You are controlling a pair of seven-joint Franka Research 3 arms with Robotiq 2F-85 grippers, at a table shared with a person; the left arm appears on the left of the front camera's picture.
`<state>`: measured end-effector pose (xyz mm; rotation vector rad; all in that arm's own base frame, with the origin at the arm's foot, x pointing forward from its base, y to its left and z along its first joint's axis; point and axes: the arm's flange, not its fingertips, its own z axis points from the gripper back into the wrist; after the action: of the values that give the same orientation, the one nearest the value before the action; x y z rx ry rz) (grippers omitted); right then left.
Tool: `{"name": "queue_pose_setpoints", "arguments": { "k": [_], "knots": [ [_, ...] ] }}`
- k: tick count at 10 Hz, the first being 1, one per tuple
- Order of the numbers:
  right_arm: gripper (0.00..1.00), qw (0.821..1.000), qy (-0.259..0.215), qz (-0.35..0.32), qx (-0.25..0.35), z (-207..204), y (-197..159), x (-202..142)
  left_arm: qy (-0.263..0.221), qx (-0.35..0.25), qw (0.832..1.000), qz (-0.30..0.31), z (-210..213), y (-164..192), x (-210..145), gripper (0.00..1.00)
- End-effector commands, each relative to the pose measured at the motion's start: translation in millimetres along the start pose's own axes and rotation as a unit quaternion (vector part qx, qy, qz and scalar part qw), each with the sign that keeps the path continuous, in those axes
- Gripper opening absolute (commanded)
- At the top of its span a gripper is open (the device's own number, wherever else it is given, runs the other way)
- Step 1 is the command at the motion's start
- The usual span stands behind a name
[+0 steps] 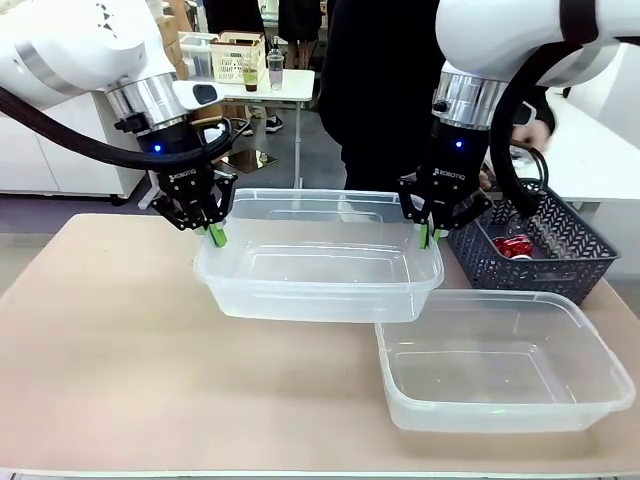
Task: Sort the waste into each basket.
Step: Pick up the Organizing box on the left side of the table and lift it.
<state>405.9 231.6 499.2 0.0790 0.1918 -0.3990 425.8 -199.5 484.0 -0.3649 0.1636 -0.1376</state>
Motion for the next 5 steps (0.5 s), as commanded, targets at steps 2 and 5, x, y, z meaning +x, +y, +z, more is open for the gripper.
{"name": "queue_pose_setpoints", "arguments": {
  "k": [2,5],
  "knots": [
    [0.09,1.000,-0.001,-0.006,0.004,-2.6,-1.7,0.4,-0.007,-0.009,1.000,-0.008,7.0,-3.5,-2.4,0.07],
    [0.09,1.000,-0.001,-0.006,0.004,-2.6,-1.7,0.4,-0.007,-0.009,1.000,-0.008,7.0,-3.5,-2.4,0.07]
  ]
}}
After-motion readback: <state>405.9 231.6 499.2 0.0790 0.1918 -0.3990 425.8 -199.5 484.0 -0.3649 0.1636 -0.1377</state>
